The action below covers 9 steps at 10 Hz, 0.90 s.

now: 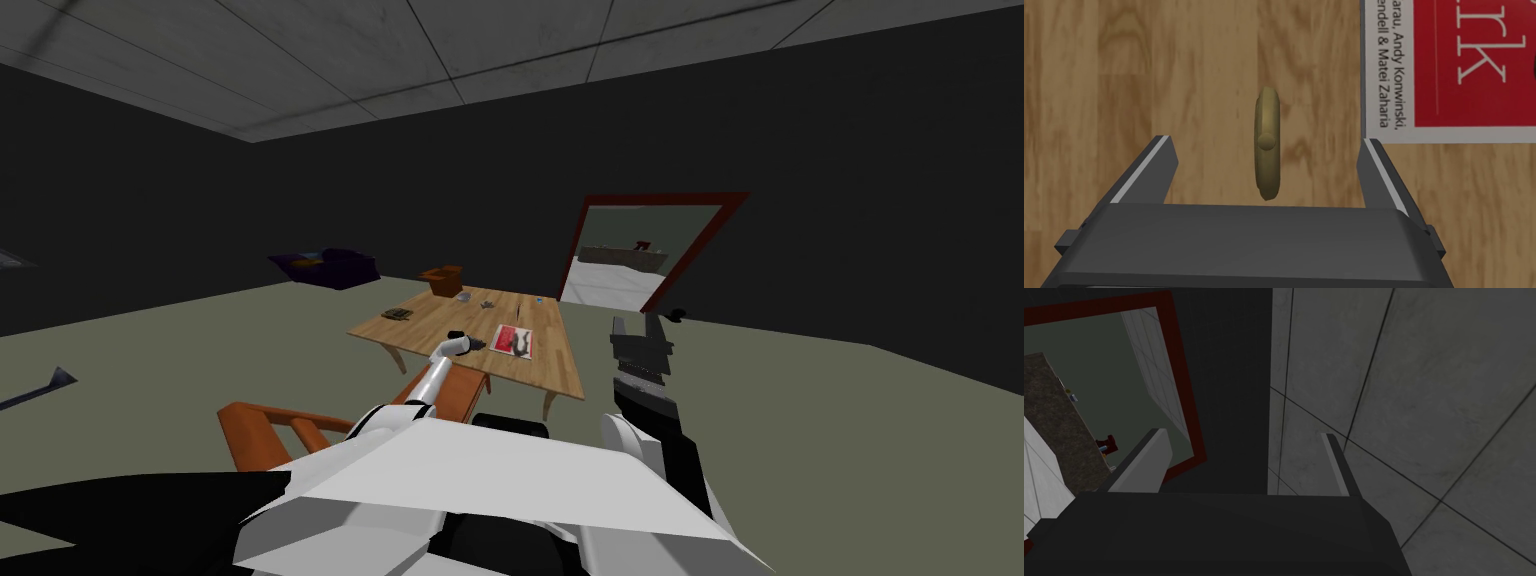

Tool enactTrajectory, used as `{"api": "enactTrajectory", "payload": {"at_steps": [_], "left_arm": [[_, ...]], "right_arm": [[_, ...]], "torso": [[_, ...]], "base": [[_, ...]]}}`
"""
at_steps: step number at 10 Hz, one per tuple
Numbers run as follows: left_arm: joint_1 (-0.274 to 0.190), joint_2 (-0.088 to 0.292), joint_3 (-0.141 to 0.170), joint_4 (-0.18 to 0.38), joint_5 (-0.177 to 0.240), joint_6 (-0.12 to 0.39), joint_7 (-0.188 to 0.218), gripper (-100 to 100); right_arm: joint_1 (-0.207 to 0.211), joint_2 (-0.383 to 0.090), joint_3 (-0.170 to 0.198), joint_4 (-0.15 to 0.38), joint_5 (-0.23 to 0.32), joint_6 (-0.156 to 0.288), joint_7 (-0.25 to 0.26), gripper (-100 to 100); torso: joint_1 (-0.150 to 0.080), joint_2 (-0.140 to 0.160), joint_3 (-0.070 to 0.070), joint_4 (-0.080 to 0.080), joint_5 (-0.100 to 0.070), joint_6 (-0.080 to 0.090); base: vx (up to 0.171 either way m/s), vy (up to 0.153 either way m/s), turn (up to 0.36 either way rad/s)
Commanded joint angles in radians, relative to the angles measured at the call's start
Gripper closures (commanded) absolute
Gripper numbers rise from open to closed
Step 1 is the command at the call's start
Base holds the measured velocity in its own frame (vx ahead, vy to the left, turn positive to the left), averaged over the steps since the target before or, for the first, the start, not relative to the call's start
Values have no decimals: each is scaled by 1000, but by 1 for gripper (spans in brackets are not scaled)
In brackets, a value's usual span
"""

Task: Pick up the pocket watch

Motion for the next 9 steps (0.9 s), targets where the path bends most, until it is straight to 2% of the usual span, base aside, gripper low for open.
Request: {"api": "enactTrajectory", "payload": {"at_steps": [1, 2, 3, 4, 5, 6, 7, 8, 9], "left_arm": [[0, 0, 0, 0, 0, 0, 0, 0], [1, 30, 43, 38, 23, -17, -20, -100], [1, 59, 74, 71, 46, -34, -40, -100], [1, 59, 86, 61, 46, -34, -40, -100], [1, 59, 86, 76, 46, -34, -40, -100], [1, 89, 129, 114, 69, -51, -60, -100], [2, 119, 159, 152, 91, -67, -80, -100], [2, 119, 172, 152, 91, -67, -80, -100], [2, 119, 172, 152, 91, -67, -80, -100]], "right_arm": [[0, 0, 0, 0, 0, 0, 0, 0], [0, 0, 0, 0, 0, 0, 0, 0], [0, 0, 0, 0, 0, 0, 0, 0], [0, 0, 0, 0, 0, 0, 0, 0], [0, 0, 0, 0, 0, 0, 0, 0], [0, 0, 0, 0, 0, 0, 0, 0], [0, 0, 0, 0, 0, 0, 0, 0], [0, 0, 0, 0, 0, 0, 0, 0], [0, 0, 0, 0, 0, 0, 0, 0]], "torso": [[0, 0, 0, 0, 0, 0], [0, 0, 0, 0, 0, 0], [-1, 2, 1, 0, 0, 1], [0, 5, 3, 1, 0, 1], [-1, 5, 3, 1, 0, 0], [-1, 3, 2, 1, 0, 0], [-1, 3, 2, 1, 0, 1], [-1, 5, 3, 1, 0, 0], [-1, 5, 3, 1, 0, 0]], "base": [[0, 0, 0], [-31, -4, -393], [-84, 0, -458], [-77, -6, -173], [-32, -10, 1], [-37, -18, -338], [-71, -20, -392], [-62, -16, -225], [-29, -5, -50]]}}
